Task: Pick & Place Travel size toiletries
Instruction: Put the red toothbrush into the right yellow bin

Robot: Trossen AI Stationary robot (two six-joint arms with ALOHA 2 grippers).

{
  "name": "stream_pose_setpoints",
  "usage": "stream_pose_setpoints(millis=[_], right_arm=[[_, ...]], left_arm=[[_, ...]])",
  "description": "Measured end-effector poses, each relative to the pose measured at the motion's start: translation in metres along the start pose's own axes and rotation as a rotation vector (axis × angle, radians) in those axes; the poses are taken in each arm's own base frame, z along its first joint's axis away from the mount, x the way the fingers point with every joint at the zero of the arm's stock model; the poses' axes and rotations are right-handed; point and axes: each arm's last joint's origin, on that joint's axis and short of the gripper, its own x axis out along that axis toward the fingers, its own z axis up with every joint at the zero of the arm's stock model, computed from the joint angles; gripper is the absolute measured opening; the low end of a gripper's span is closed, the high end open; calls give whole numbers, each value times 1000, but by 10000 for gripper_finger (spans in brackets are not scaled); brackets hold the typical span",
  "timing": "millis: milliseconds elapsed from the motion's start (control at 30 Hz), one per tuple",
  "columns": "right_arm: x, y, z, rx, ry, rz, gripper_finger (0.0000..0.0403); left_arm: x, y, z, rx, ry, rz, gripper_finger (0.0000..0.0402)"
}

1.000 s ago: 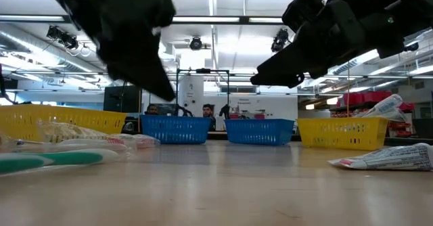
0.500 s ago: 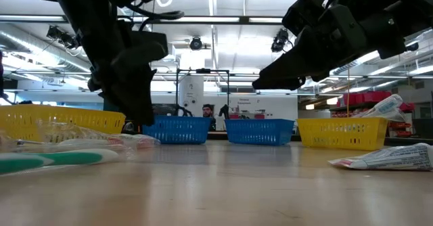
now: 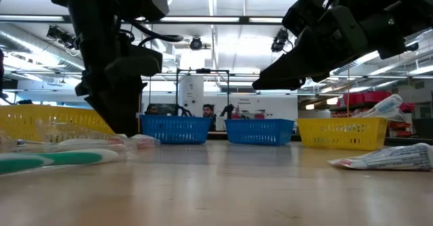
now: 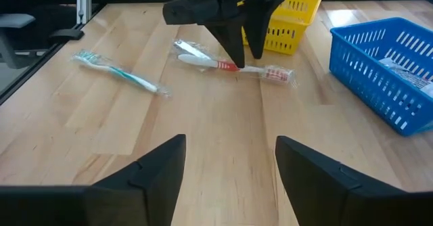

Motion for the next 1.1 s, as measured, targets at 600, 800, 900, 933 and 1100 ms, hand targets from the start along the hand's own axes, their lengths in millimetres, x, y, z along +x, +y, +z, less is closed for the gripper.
stream_pose_setpoints(millis=[600,800,900,933,1100], right_arm=[[0,0,0,-5,2,18,243],[0,0,0,-9,2,18,233],[0,0,0,-13,2,18,228],[0,0,0,-23,2,18,227],[0,0,1,-114,-7,17,234]], left_arm=[[17,-12,-2,127,87,2,93],[4,-26,12,220,44,-21,39],[-5,-34,20,275,12,-33,33],[-9,-38,23,292,-3,-46,33],[-21,-50,34,366,-66,-88,54]])
